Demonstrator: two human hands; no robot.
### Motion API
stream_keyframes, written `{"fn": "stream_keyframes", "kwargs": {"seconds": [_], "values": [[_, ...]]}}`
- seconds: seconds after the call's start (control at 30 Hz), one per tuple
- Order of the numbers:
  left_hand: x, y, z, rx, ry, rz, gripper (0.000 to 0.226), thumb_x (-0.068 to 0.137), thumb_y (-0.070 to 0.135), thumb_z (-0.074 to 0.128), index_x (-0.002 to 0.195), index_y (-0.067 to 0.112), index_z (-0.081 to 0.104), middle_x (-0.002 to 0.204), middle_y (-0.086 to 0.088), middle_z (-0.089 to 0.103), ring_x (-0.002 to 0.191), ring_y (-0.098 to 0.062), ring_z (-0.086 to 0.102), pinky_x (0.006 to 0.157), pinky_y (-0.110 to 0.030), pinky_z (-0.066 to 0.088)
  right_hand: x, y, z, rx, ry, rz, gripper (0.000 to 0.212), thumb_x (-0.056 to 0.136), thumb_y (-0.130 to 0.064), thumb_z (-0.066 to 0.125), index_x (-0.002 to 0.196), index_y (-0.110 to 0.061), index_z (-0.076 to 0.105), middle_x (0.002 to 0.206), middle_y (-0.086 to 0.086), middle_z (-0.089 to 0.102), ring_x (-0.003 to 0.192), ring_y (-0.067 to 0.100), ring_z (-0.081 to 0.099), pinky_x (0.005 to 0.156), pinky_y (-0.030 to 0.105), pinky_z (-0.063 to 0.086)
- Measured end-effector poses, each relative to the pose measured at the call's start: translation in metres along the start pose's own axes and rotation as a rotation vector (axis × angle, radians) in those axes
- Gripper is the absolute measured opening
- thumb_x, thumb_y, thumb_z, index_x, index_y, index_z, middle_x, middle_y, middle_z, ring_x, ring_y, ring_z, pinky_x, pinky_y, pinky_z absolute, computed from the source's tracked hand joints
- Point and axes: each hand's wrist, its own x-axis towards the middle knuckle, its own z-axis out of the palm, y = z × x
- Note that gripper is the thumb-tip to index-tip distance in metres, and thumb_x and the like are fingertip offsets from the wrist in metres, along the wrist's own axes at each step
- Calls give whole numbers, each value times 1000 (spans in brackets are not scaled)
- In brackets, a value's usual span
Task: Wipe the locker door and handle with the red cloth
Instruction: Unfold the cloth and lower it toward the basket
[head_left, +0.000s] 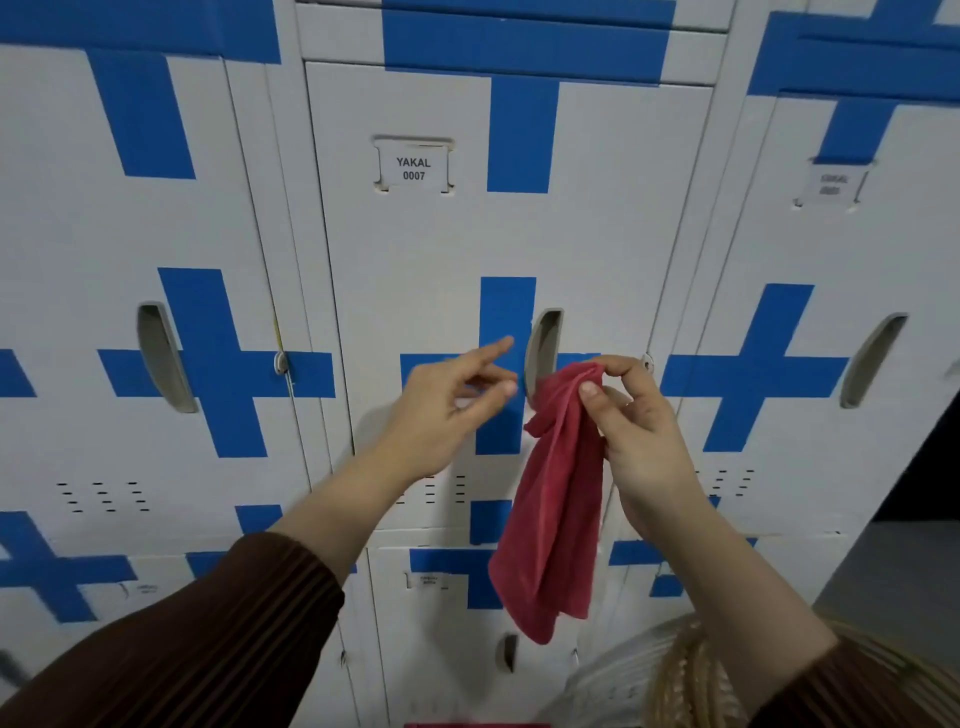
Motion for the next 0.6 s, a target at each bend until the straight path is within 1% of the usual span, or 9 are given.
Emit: {"fn": "stream_keyframes", "kwargs": {"seconds": [0.07,0.17,0.3,0.4,0.43,0.5,0.53,0.57,0.6], "values": [[-2,8,12,-104,-167,-148,38,86,29,63,124,22,56,103,13,66,100,0,60,93,-17,44,-6,-6,-7,39,-6,20,9,95,-11,44,101,-10,50,76,11,67,65,20,66,57,25,52],[-12,18,23,-283,-287,-220,8,89,16,58,92,15,66,88,0,68,86,-8,64,86,-19,49,-19,-12,-24,48,30,35,9,95,-11,43,94,-15,52,74,7,63,68,14,61,64,24,52],[-26,36,32,-457,-304,-277,16,96,17,45,86,17,57,80,2,62,76,-7,61,78,-18,50,-40,-17,-45,-49,127,97,21,95,-8,40,85,-19,55,73,-1,60,63,8,55,61,19,45],[-34,52,45,-541,-269,-286,17,99,20,41,88,15,53,76,-1,55,70,-12,54,79,-26,53,-62,-21,-54,-189,200,86,16,94,-13,41,87,-15,55,78,-2,57,69,8,51,64,16,43],[-38,60,52,-549,-264,-288,17,99,20,39,89,15,52,74,-2,52,68,-12,52,77,-27,52,-71,-23,-56,-225,205,59,12,94,-22,46,89,-14,54,78,-3,55,71,8,50,66,14,42],[-45,73,65,-572,-255,-292,19,100,22,37,87,17,50,73,-3,46,66,-13,46,71,-27,47,-87,-22,-63,-380,165,3,29,79,-42,63,91,-17,52,76,-2,54,69,11,51,67,22,43],[-48,78,70,-582,-244,-292,20,101,22,37,85,18,48,73,-3,45,67,-13,44,68,-26,45,-93,-22,-67,-498,134,-4,37,71,-42,72,93,-20,51,75,0,55,68,14,53,67,27,44],[-50,84,75,-585,-230,-294,22,101,23,36,83,19,47,72,-1,45,66,-12,45,66,-24,44,-99,-23,-73,-599,117,-6,41,68,-34,78,96,-22,50,75,0,55,68,15,55,66,29,44],[-53,88,79,-583,-215,-296,23,101,23,35,82,19,46,69,2,46,64,-10,46,63,-22,43,-104,-22,-80,-675,107,-12,42,69,-23,79,99,-21,50,74,-1,55,67,11,55,66,27,44]]}}
